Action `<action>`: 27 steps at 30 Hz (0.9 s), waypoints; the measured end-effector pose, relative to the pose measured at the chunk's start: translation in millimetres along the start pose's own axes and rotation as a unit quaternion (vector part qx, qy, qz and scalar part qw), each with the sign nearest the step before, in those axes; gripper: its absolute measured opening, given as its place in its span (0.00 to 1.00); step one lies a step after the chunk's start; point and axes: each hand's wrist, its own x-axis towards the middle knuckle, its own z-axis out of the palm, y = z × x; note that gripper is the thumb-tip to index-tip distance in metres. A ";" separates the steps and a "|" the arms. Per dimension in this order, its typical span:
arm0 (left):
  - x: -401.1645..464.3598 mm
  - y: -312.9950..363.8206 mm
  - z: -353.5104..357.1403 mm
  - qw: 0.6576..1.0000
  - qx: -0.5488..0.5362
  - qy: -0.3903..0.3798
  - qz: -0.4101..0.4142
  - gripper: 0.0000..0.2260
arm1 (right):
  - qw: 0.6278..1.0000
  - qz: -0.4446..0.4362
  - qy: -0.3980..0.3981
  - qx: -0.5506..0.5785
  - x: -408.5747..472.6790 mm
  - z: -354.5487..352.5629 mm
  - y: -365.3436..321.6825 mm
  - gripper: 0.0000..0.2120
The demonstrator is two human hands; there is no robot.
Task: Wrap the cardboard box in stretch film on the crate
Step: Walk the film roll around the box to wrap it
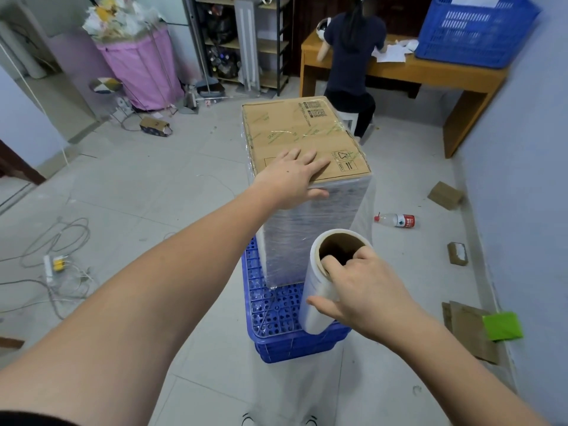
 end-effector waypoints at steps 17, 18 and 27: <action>-7.1 -46.6 -24.1 0.972 -0.185 -0.028 0.140 0.28 | 0.935 0.353 0.007 -0.024 37.8 13.1 -54.4 0.29; -8.8 -56.6 -24.2 0.972 -0.153 -0.035 0.174 0.30 | 0.929 0.369 0.015 -0.030 41.3 13.5 -57.7 0.30; -10.8 -81.2 4.4 0.971 -0.043 0.009 0.236 0.31 | 0.870 0.490 -0.052 0.000 60.7 1.3 -84.6 0.14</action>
